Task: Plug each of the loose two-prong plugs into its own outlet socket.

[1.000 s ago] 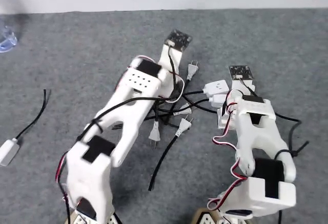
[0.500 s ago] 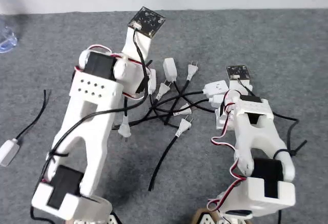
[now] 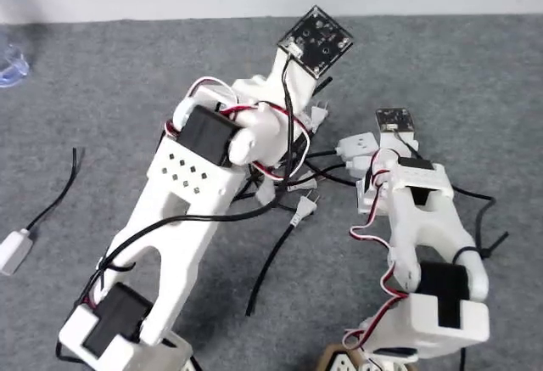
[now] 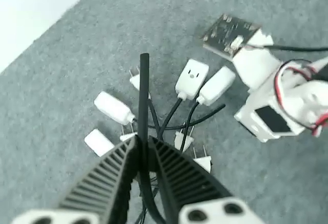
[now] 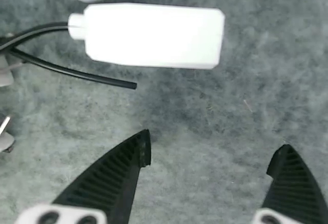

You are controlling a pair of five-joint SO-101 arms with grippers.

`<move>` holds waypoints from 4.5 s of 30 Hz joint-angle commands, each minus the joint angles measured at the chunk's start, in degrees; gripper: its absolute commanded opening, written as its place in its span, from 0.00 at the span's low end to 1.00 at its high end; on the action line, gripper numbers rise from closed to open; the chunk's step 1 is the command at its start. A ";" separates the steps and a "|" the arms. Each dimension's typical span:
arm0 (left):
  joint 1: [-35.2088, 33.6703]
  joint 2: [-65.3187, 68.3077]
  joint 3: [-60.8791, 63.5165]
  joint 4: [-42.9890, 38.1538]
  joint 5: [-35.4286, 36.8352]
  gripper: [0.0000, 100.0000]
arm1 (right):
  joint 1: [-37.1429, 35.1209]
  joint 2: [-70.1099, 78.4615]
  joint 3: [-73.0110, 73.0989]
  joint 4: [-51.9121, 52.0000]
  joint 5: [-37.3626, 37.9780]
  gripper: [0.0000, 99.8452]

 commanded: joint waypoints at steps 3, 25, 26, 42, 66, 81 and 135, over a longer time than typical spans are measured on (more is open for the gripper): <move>-3.87 -2.29 -2.42 3.16 8.97 0.01 | 2.42 -0.84 -0.35 0.48 0.26 0.36; 11.60 -2.81 -2.33 12.04 -1.32 0.01 | -6.90 -38.73 6.07 10.15 12.66 0.36; 11.60 -2.90 -2.68 12.31 -1.41 0.01 | -6.64 -41.36 5.63 11.38 14.86 0.36; 9.05 -37.80 40.48 3.87 -34.73 0.01 | -6.46 -70.37 21.36 19.56 55.12 0.36; 5.36 -59.60 76.53 -37.54 14.42 0.01 | 0.75 -100.62 34.73 7.78 1.93 0.36; 5.10 -92.75 114.68 -72.44 14.86 0.01 | -14.11 -80.92 24.44 12.18 -5.36 0.36; -3.60 -99.34 104.13 -57.93 51.16 0.02 | -39.78 -75.56 19.60 22.02 22.86 0.36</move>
